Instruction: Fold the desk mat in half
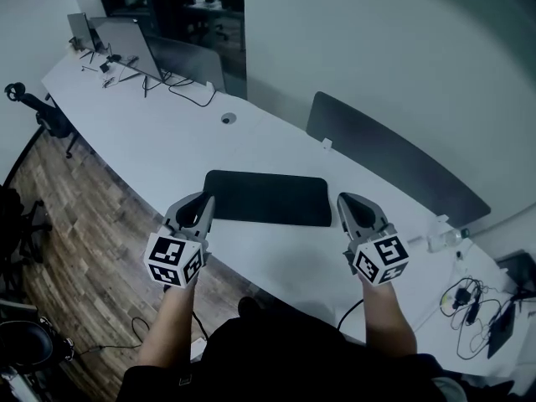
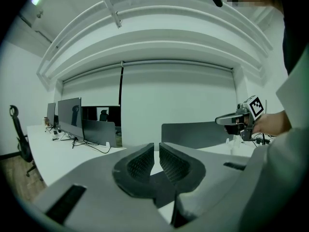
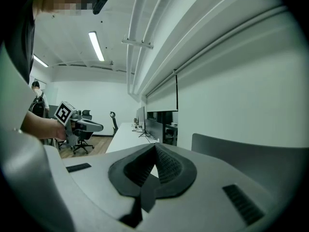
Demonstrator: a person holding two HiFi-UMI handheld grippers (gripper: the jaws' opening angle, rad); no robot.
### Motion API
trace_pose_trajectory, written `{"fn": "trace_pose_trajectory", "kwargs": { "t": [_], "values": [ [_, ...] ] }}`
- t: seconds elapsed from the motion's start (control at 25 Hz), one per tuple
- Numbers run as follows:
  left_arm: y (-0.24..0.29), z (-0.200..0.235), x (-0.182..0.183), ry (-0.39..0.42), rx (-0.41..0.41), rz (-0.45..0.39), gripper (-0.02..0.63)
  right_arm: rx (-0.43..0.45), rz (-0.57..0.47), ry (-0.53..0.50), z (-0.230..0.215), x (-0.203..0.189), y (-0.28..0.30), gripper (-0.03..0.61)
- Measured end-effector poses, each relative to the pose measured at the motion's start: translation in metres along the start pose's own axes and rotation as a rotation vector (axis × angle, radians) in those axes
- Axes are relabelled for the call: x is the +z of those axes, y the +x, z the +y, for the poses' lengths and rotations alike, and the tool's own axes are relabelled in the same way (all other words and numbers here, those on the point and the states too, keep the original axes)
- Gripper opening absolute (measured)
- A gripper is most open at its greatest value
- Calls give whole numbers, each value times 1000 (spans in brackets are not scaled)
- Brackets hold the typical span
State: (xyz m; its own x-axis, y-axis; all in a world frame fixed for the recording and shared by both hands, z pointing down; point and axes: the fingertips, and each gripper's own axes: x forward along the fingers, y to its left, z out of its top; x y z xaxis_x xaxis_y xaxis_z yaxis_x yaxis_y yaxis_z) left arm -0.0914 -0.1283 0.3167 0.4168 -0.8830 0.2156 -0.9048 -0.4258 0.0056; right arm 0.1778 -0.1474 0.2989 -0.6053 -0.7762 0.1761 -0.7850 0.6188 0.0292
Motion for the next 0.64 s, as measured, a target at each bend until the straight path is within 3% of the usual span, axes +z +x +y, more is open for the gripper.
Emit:
{"fn": "trace_pose_trajectory", "kwargs": {
  "t": [0.64],
  "values": [
    [-32, 35, -7, 1, 9, 0, 38, 22, -15, -29, 43, 16, 25, -2]
  ]
}}
